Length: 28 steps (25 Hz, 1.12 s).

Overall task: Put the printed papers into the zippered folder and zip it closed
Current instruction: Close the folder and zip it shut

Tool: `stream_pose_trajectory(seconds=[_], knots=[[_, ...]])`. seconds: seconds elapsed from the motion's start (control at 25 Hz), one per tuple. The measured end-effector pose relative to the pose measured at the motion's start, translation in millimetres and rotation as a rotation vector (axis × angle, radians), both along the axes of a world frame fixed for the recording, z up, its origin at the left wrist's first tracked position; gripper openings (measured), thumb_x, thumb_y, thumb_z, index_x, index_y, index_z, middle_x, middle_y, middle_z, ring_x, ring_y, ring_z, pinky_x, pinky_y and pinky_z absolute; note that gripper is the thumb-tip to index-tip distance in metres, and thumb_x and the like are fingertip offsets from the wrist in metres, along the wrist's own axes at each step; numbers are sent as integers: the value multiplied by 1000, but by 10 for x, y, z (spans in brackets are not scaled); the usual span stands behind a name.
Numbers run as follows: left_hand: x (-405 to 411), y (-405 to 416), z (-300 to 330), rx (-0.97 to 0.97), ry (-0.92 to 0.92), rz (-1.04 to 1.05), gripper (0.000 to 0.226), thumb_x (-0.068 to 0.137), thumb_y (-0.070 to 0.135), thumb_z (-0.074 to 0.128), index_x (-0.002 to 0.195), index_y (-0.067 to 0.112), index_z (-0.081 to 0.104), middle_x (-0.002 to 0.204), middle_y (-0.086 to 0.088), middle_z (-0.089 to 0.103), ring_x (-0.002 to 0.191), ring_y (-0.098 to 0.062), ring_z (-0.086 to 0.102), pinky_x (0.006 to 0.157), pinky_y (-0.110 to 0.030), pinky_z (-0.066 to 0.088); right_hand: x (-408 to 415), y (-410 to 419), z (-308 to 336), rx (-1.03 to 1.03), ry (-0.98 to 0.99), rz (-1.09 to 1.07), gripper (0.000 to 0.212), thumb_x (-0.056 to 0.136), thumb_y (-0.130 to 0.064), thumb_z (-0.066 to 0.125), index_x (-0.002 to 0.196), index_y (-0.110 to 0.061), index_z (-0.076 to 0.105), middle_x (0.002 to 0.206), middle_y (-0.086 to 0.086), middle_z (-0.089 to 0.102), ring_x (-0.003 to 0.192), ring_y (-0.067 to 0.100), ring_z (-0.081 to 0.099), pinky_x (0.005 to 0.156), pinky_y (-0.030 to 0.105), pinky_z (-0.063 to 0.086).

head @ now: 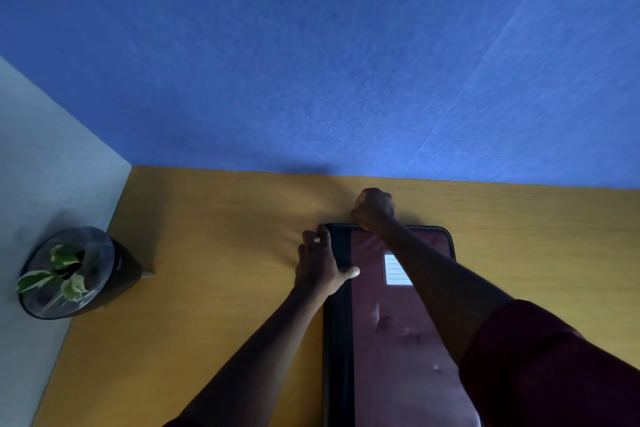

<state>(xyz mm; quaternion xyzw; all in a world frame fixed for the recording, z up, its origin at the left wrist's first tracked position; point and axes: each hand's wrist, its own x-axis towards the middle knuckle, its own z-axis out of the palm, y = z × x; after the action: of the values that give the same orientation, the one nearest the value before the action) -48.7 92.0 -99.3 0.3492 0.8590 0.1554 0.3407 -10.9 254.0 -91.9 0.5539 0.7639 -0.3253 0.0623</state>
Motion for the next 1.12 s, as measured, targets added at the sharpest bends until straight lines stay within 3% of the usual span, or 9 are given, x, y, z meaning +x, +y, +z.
stream_pose_trajectory(seconds=[0.28, 0.56, 0.8, 1.0, 1.12], knots=[[11, -10, -42, 15, 20, 3, 116, 76, 53, 78, 157, 13, 5, 144, -11, 25, 128, -30, 38, 99, -37, 49, -298, -307, 4, -40, 110, -112, 18, 80, -12, 61, 95, -14, 71, 104, 11, 68, 96, 32, 65, 71, 28, 46], [82, -58, -16, 22, 72, -14, 111, 81, 53, 73, 156, 9, 4, 147, -13, 24, 130, -29, 37, 100, -36, 49, -45, -472, -24, 1, 289, -105, 21, 81, -5, 52, 96, -9, 67, 96, 6, 69, 92, 26, 63, 69, 27, 44], [239, -294, 22, -43, 51, -36, 105, 85, 55, 67, 156, 10, 4, 149, -10, 20, 131, -28, 34, 98, -35, 50, 659, -650, -81, 152, 399, -263, 33, 78, -2, 61, 111, -7, 61, 111, 9, 60, 97, 24, 56, 75, 28, 40], [504, -689, 83, -48, 29, -47, 103, 88, 53, 66, 157, 10, 3, 152, -10, 17, 134, -28, 32, 101, -35, 47, 1493, -850, -108, 223, 325, -398, 37, 77, -1, 59, 113, -6, 59, 114, 14, 58, 100, 31, 55, 77, 29, 38], [710, -925, 128, -55, 31, -37, 101, 88, 51, 66, 156, 9, 4, 153, -11, 18, 136, -29, 32, 103, -36, 46, 1967, -1043, -117, 250, 253, -414, 35, 77, -2, 62, 112, -5, 57, 114, 18, 54, 101, 39, 52, 82, 42, 44]])
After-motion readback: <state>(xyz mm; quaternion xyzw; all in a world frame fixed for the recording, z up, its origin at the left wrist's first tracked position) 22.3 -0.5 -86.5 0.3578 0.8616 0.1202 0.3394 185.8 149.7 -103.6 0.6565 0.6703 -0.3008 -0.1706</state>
